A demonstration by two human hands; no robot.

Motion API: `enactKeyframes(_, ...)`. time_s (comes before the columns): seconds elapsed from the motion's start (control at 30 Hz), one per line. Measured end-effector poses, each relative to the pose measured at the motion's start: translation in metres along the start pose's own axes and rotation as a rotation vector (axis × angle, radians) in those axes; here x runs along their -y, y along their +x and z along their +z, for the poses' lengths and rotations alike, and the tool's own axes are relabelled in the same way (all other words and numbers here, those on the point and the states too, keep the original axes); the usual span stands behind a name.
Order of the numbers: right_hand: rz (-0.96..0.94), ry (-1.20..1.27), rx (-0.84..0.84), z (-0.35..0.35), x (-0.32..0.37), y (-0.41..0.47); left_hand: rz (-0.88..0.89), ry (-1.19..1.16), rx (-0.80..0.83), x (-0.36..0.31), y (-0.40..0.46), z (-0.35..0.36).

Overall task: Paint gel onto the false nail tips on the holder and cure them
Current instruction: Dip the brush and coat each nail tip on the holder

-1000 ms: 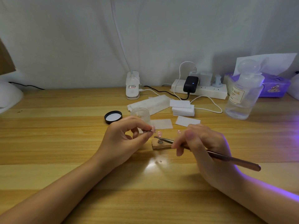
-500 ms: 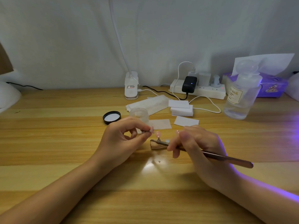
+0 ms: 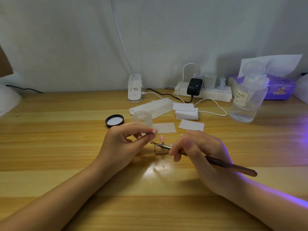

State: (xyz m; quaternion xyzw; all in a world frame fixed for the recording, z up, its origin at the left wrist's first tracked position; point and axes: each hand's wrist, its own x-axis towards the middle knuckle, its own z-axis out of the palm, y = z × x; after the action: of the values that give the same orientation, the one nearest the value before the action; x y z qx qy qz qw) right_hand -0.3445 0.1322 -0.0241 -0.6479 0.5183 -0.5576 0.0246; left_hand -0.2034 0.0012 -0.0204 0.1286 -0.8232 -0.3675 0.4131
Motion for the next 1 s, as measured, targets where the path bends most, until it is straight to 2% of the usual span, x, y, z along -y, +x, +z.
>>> enactKeyframes(0.13, -0.003, 0.073, -0.067, -0.001, 0.0, -0.001, 0.025, -0.009, 0.0, -0.001, 0.0, 0.002)
enactKeyframes(0.27, 0.056, 0.032, -0.151, -0.003, 0.002, 0.003, 0.072, 0.022, 0.006, -0.001, 0.0, 0.003)
enactKeyframes(0.7, 0.06, -0.054, -0.003, -0.004, 0.01, 0.006, 0.146, 0.098, 0.033, 0.004, -0.001, 0.004)
enactKeyframes(1.0, 0.075, 0.13, -0.099, -0.003, 0.004, 0.001, 0.162, 0.125, 0.056, 0.004, 0.0, 0.004)
